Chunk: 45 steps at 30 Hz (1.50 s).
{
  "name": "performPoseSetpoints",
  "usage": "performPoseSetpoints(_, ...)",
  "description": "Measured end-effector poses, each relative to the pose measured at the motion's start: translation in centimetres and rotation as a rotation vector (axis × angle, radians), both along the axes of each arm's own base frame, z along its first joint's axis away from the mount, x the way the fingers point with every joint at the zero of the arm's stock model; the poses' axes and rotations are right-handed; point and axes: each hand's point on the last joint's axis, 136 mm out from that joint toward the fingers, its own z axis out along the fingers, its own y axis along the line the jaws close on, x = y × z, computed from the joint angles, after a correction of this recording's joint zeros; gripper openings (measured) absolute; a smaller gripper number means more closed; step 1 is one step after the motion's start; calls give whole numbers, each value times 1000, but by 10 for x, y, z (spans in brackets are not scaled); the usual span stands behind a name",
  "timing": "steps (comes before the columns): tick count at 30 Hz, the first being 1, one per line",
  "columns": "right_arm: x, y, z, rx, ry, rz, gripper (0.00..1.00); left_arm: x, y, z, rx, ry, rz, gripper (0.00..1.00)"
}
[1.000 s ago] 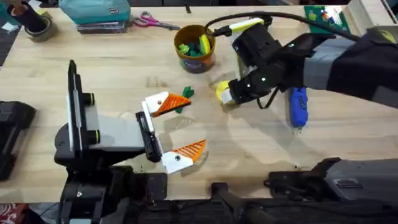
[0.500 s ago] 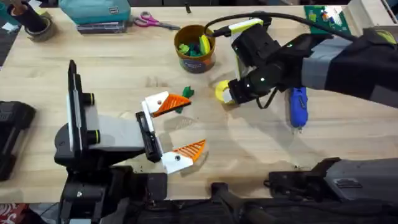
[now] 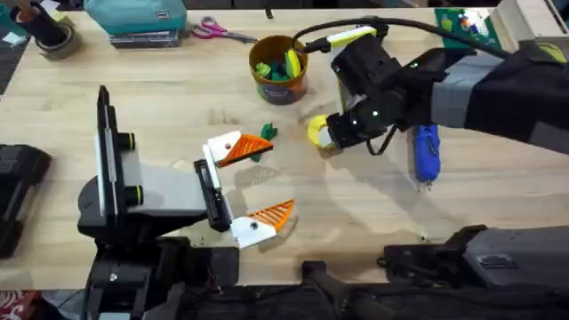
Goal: Pick up the gripper from the table and insert it into the empty holder that is missing its gripper. Then pick up a screw, insert it into the mounting hole, and use the screwdriver to tighten it. Finally, clean up the table by picking up the vegetable and placing it into the bucket.
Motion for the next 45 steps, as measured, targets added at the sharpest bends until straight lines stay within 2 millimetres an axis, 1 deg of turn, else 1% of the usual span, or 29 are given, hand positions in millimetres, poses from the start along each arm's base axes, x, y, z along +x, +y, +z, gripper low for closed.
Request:
performPoseSetpoints(13,1,-2,0,-17,-10,-4,301,0,0,0,0,0,0,985)
performPoseSetpoints(22,0,2,1,-30,-25,15,289,0,0,0,0,0,0,985)
performPoseSetpoints(29,0,2,1,-32,-27,14,182,0,0,0,0,0,0,985)
performPoseSetpoints(31,0,2,1,-32,-28,14,126,0,0,0,0,0,0,985)
performPoseSetpoints(33,0,2,1,-32,-27,12,41,0,0,0,0,0,0,985)
performPoseSetpoints(34,0,2,1,-31,-27,10,14,0,0,0,0,0,0,985)
performPoseSetpoints(45,1,2,1,-30,-28,7,7,0,0,0,0,0,0,985)
